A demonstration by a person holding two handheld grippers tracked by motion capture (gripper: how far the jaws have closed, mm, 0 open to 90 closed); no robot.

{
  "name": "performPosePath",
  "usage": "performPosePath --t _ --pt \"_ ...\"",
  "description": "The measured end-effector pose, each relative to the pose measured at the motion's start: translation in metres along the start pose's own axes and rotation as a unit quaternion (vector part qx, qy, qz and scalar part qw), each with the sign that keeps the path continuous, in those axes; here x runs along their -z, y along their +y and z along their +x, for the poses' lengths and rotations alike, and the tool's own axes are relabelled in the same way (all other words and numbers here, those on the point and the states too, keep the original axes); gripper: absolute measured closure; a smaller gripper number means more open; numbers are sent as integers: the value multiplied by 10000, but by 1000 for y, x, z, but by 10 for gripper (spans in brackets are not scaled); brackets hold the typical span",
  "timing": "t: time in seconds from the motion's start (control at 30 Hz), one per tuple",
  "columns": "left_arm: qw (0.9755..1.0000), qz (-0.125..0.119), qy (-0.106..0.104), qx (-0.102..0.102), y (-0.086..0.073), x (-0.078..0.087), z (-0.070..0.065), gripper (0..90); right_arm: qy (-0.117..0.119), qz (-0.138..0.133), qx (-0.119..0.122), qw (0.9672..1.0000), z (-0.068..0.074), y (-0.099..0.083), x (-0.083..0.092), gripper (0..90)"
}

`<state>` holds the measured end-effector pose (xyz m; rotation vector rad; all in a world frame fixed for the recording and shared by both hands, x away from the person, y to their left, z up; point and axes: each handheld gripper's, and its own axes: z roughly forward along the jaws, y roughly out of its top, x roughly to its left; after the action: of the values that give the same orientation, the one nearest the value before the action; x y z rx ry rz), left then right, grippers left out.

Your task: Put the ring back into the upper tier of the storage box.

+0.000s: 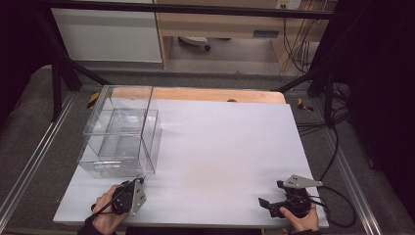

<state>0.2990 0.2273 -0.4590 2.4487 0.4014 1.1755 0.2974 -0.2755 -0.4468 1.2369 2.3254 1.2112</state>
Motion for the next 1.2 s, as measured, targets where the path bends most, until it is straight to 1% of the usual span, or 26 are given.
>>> performPosePath --t 0.03,0.1,0.13,0.17,0.2,0.27,0.33,0.37,0.4,0.43,0.47,0.57,0.7,0.73,0.77,0.8,0.87,0.9,0.93,0.97,1.03,1.1,1.13,1.17,1.2 --pt "9999 29 96 -39 0 0 0 890 7 -4 -10 10000 0 0 0 6" --pt "9998 -17 195 22 0 0 0 892 9 -11 -11 10000 0 0 0 7" --pt "9997 -45 242 87 -1 -1 0 892 9 -17 -11 10000 0 0 0 7" --pt "9995 -50 323 52 -1 -1 1 893 4 -11 -32 10000 0 0 0 7" --pt "9993 -85 356 89 -1 -3 1 893 5 -10 -20 10000 0 0 0 7" --pt "9993 -84 353 78 -3 -6 2 893 3 -4 7 10000 0 0 0 7" --pt "9996 -68 235 137 -4 -9 2 893 5 -6 9 10000 0 0 0 7" --pt "9998 -42 160 127 -5 -11 2 893 2 -5 7 10000 0 0 0 7" --pt "9998 -42 160 127 -5 -11 2 893 7 -9 20 10000 0 0 0 7" --pt "9998 -97 30 169 -6 -13 2 893 7 -2 19 10000 0 0 0 6" --pt "9998 -114 -4 160 -6 -13 2 893 6 -2 4 10000 0 0 0 7" --pt "9997 -130 -63 177 -6 -14 4 892 15 -5 10 10000 0 0 -1 7" --pt "9998 -161 -25 138 -6 -16 4 891 16 -7 9 10000 0 0 -1 7" --pt "9998 -150 -32 113 -6 -16 4 891 19 -9 7 10000 0 0 -1 7" --pt "9998 -145 -51 133 -5 -17 4 892 24 3 0 10000 0 0 -1 7" --pt "9997 -156 -103 169 -5 -16 4 893 30 10 -11 10000 0 0 -1 7" --pt "9991 -164 -276 287 -4 -13 6 895 23 7 15 10000 0 0 -2 7" --pt "9984 -189 -372 371 -4 -12 7 896 25 11 16 10000 0 0 -1 7" --pt "9970 -263 -565 464 -4 -12 8 897 37 8 3 10000 0 0 -1 7" --pt "9960 -243 -671 529 -4 -12 6 898 35 10 3 10000 0 0 -1 7" --pt "9979 -189 -544 284 -1 -11 3 898 32 9 15 10000 0 0 -2 7" --pt "9979 -272 -516 280 0 -9 1 897 27 13 7 10000 0 0 -1 6" --pt "9984 -277 -431 251 0 -7 1 897 17 17 18 10000 0 0 -1 7" --pt "9984 -307 -382 286 0 -5 1 897 21 10 6 10000 0 0 -1 7" --pt "9982 -349 -311 363 -1 -2 2 897 28 18 6 10000 0 0 -1 7"
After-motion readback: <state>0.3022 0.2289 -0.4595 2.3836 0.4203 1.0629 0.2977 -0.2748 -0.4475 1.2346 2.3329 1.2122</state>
